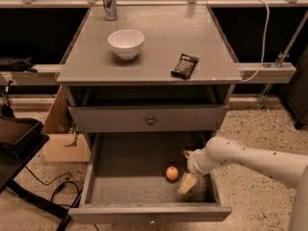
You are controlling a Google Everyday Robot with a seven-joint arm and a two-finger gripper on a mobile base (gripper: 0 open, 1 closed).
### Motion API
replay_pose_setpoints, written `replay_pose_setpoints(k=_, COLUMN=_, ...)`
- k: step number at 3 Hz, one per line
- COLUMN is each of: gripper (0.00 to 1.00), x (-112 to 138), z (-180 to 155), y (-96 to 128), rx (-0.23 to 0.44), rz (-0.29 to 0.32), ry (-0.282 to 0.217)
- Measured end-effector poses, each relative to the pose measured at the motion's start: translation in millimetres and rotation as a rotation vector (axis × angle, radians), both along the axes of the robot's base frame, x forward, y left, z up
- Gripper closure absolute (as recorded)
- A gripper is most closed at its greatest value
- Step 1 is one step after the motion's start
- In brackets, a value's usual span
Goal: Pick orange from middle drawer and place on counter
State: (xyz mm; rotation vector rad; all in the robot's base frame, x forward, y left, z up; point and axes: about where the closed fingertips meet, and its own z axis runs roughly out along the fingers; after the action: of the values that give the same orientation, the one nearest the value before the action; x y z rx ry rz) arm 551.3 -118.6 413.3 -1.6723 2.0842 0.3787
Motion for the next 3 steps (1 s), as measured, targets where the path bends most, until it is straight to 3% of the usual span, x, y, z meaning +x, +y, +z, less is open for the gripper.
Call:
replay_pose_setpoints(k=2, gripper=0.0, x=12.8, z=-23.3, y=23.3, rx=0.042, rz=0.009, ry=0.007)
replay_pose_setpoints(k=3, gripper=0.16, x=17.3, z=-40.0, y=31.5, rx=0.028, rz=0.025, ry=0.027)
